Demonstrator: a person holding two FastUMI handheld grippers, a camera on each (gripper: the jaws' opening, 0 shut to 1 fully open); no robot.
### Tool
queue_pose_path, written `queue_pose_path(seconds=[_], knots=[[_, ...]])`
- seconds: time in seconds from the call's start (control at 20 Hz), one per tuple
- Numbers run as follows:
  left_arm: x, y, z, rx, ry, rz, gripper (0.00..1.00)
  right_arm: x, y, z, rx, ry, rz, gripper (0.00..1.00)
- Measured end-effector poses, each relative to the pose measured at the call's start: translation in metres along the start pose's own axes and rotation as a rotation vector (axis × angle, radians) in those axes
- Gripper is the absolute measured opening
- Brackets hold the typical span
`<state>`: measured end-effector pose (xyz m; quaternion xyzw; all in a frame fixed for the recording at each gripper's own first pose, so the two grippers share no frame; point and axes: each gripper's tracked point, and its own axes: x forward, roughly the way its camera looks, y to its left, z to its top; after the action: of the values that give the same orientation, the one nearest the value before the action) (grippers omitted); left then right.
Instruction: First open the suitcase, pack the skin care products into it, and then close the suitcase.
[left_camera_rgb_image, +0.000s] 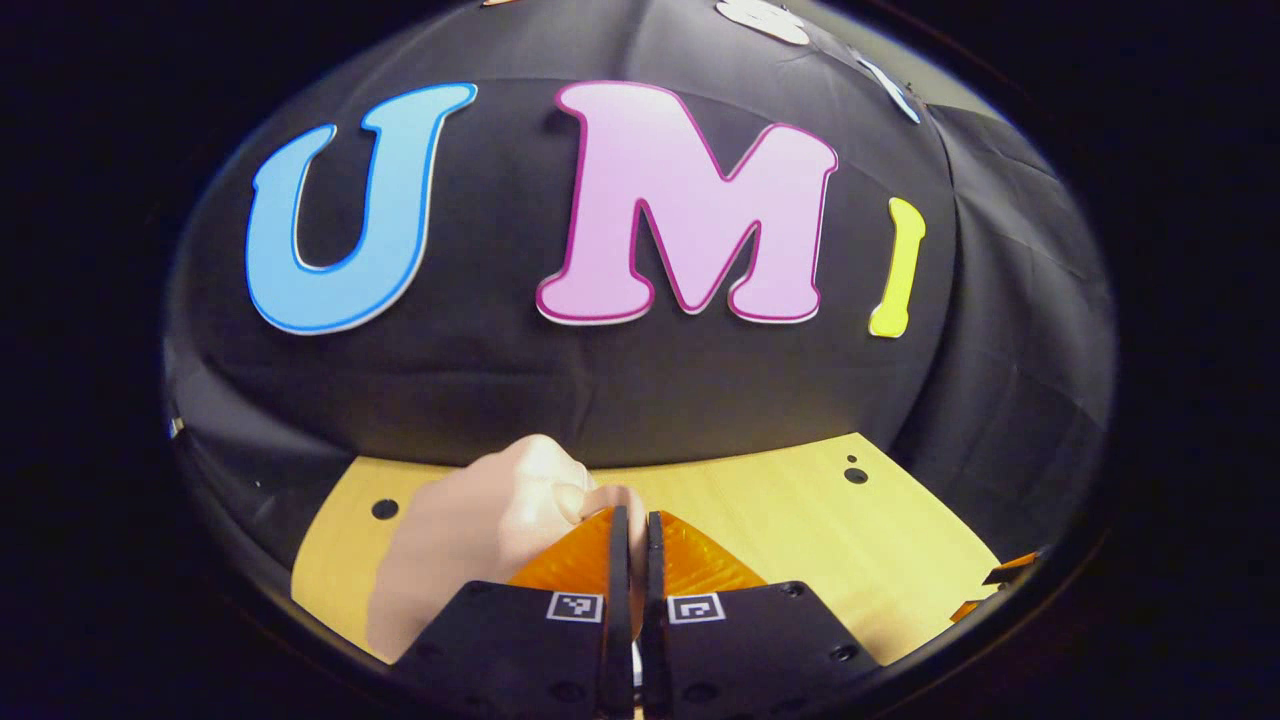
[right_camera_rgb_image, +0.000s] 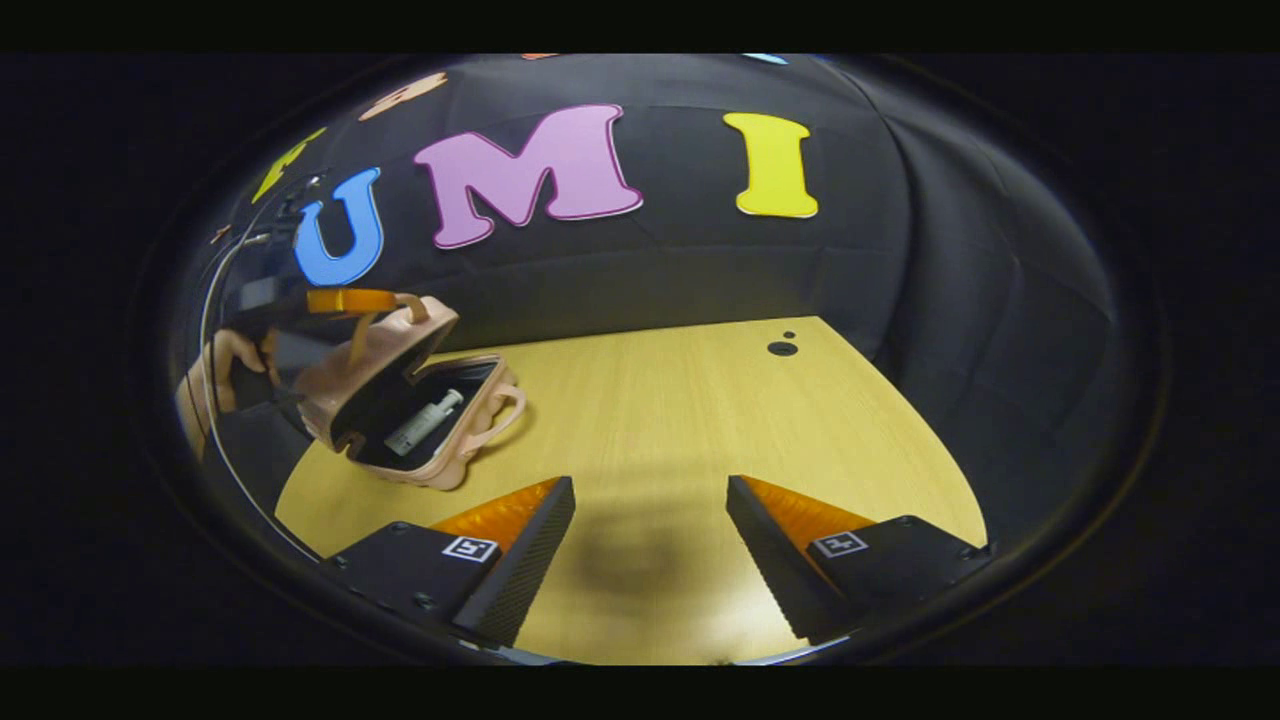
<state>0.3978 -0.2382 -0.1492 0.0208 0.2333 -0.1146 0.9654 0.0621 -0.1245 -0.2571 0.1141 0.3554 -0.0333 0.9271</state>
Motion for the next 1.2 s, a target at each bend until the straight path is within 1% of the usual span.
queue_pose_path(seconds=[0.15,0.3,0.4,0.45,0.5,0.55,0.65,0.7,0.75,0.8,0.9,1.0,1.1,1.2], knots=[[0.030,-0.030,-0.042,-0.021,0.055,0.008,0.09,0.006,-0.019,0.004,0.009,0.003,0.015,0.97],[0.044,-0.042,-0.077,-0.048,0.114,0.035,0.09,0.009,-0.033,0.008,0.006,-0.003,0.025,0.97],[0.044,-0.048,-0.091,-0.079,0.136,0.036,0.10,0.009,-0.037,0.012,0.011,-0.009,0.031,0.97],[0.039,-0.056,-0.091,-0.100,0.142,0.026,0.12,0.010,-0.038,0.013,0.010,-0.013,0.030,0.96],[0.038,-0.059,-0.087,-0.089,0.132,0.029,0.14,0.008,-0.039,0.014,0.010,-0.013,0.027,0.96],[0.032,-0.062,-0.079,-0.062,0.117,0.024,0.22,0.008,-0.040,0.016,0.016,-0.013,0.026,0.96],[0.006,-0.071,-0.053,-0.007,0.046,0.012,0.45,0.002,-0.036,0.020,0.039,-0.019,0.028,0.96],[-0.012,-0.073,-0.038,0.012,0.002,0.023,0.67,-0.002,-0.033,0.025,0.046,-0.027,0.028,0.96],[-0.031,-0.077,-0.024,0.028,-0.036,0.024,0.78,-0.006,-0.031,0.031,0.048,-0.043,0.024,0.96],[-0.054,-0.079,-0.014,0.046,-0.072,0.027,0.99,-0.014,-0.028,0.037,0.051,-0.059,0.020,0.96],[-0.096,-0.083,0.002,0.078,-0.129,0.040,0.99,-0.029,-0.018,0.051,0.064,-0.097,0.021,0.96],[-0.144,-0.083,0.018,0.081,-0.186,0.048,0.99,-0.047,-0.003,0.064,0.063,-0.139,0.029,0.96],[-0.188,-0.086,0.027,0.047,-0.239,0.034,0.99,-0.068,0.015,0.075,0.058,-0.182,0.045,0.97],[-0.222,-0.080,0.029,-0.005,-0.277,0.041,0.99,-0.089,0.040,0.082,0.047,-0.227,0.073,0.97]])
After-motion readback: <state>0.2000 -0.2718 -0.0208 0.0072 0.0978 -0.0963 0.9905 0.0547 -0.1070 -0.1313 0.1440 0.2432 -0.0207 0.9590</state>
